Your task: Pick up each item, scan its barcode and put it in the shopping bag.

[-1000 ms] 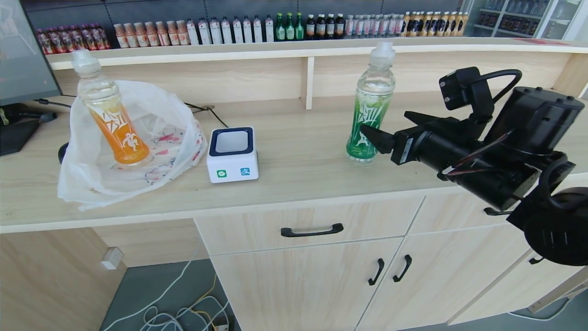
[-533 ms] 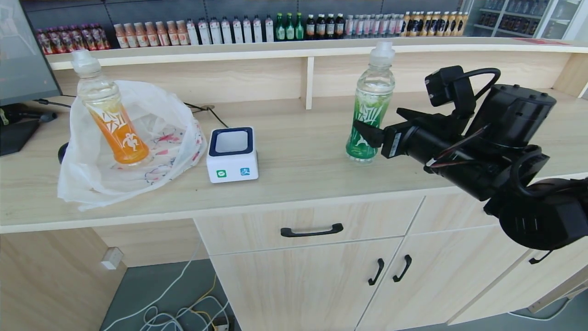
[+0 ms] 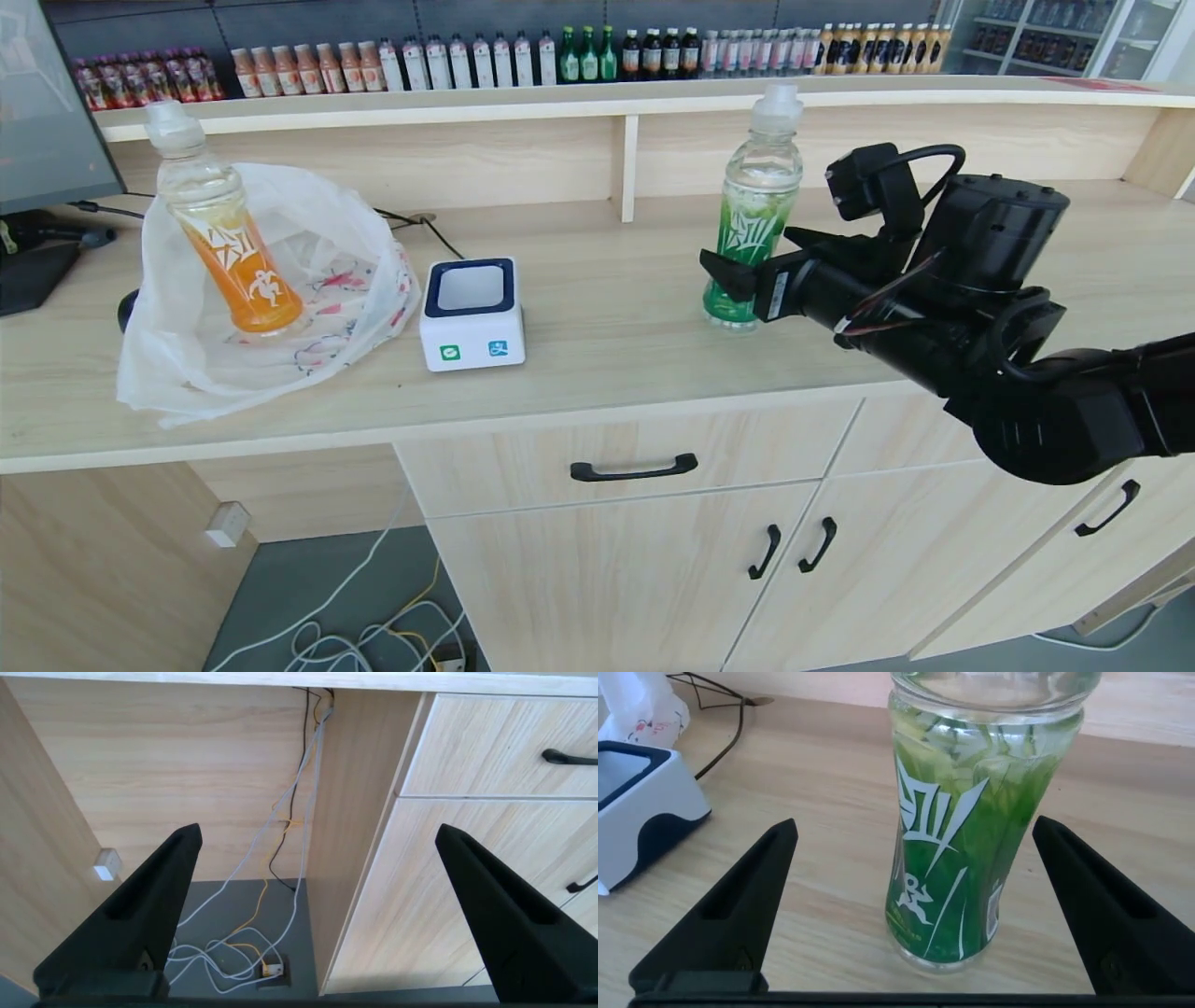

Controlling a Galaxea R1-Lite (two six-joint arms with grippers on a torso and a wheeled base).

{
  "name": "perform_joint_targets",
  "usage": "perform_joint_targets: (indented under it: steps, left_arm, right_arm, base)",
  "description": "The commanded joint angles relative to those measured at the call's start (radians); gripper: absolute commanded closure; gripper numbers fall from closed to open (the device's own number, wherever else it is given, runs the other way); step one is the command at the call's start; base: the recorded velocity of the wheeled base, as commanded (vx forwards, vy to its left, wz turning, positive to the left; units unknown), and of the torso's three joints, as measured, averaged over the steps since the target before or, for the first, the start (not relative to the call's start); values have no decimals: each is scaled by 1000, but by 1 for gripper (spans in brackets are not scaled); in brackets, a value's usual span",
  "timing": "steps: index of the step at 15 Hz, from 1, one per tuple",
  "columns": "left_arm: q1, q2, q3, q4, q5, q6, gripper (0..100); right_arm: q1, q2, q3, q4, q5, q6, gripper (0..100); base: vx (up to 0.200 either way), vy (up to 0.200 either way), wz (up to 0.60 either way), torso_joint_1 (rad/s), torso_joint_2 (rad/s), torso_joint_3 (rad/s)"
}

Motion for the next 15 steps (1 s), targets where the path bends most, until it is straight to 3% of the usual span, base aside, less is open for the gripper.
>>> perform_joint_targets:
  steps: [1, 4, 15]
  left_arm:
    - [0, 0, 0, 0, 0, 0, 0]
    - [0, 0, 0, 0, 0, 0, 0]
    - [0, 0, 0, 0, 0, 0, 0]
  right_arm:
    - [-5, 21, -31, 8, 0, 0, 0]
    - [-12, 69, -117, 13, 0, 0, 0]
    - [-12, 128, -200, 14, 0, -3, 0]
  base:
    - [0, 0, 0, 0, 0, 0]
    - [0, 0, 0, 0, 0, 0]
    - [0, 0, 0, 0, 0, 0]
